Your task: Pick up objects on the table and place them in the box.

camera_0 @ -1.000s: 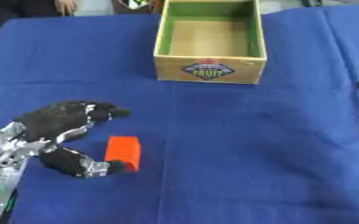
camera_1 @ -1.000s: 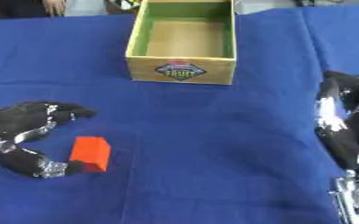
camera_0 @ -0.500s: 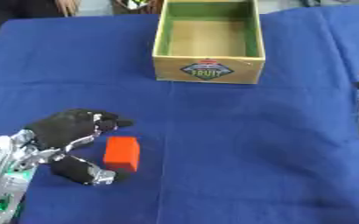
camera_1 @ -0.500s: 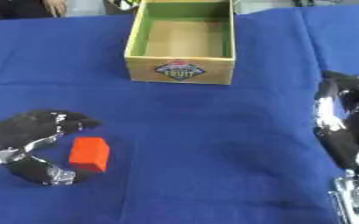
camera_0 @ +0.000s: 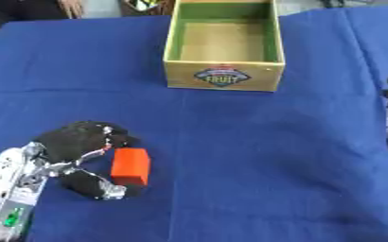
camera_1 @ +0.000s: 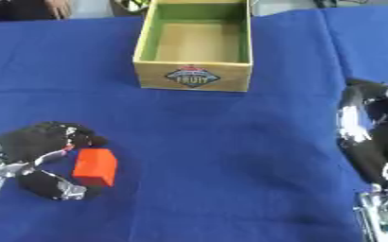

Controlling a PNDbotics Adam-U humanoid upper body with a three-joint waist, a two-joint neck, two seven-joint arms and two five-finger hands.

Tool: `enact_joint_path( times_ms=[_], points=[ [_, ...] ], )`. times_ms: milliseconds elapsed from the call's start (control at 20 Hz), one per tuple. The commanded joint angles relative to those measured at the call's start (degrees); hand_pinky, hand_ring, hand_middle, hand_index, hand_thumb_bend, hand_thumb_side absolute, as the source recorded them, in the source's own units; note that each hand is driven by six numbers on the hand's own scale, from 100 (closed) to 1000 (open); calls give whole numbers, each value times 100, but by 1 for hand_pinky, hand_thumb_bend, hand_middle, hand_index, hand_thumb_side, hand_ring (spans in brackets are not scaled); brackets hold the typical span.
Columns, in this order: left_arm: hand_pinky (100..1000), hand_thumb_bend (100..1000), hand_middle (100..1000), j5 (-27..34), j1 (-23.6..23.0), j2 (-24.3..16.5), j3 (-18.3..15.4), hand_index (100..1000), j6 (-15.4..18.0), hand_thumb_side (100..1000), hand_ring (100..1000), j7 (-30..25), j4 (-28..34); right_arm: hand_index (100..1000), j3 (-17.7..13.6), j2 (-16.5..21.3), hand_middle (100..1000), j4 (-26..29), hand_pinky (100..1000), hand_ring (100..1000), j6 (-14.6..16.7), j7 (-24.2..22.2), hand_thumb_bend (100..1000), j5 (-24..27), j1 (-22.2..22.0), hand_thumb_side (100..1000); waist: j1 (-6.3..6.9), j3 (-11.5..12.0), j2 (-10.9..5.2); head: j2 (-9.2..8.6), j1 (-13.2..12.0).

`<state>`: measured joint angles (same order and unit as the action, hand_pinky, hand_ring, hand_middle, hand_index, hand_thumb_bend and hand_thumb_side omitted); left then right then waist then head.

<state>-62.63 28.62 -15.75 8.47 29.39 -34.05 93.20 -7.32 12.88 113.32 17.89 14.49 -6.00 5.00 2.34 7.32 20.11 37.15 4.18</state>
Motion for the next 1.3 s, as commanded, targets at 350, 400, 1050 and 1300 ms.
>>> enact_joint_path(
  times_ms=[350,400,1050,1300],
  points=[
    [353,252,378,251,4,-35,-43,575,586,1000,547,-297,-156,582,22,2,477,128,709,747,-49,-30,100,-88,18,346,-27,-8,-63,-91,-16],
    [324,229,354,295,7,-41,-44,535,554,968,524,-231,-141,582,22,1,476,128,709,747,-55,-28,100,-90,20,346,-26,-9,-62,-94,-17],
    [137,158,355,873,220,-262,-293,459,313,686,432,-161,220,578,5,-7,475,128,708,746,-115,53,100,-106,16,344,-16,-23,-71,-167,-9],
    [139,114,382,1082,622,-614,-485,495,86,539,423,101,615,578,-6,9,475,128,708,746,-92,101,100,-91,21,344,-8,-77,-79,-253,-38]
  ],
)
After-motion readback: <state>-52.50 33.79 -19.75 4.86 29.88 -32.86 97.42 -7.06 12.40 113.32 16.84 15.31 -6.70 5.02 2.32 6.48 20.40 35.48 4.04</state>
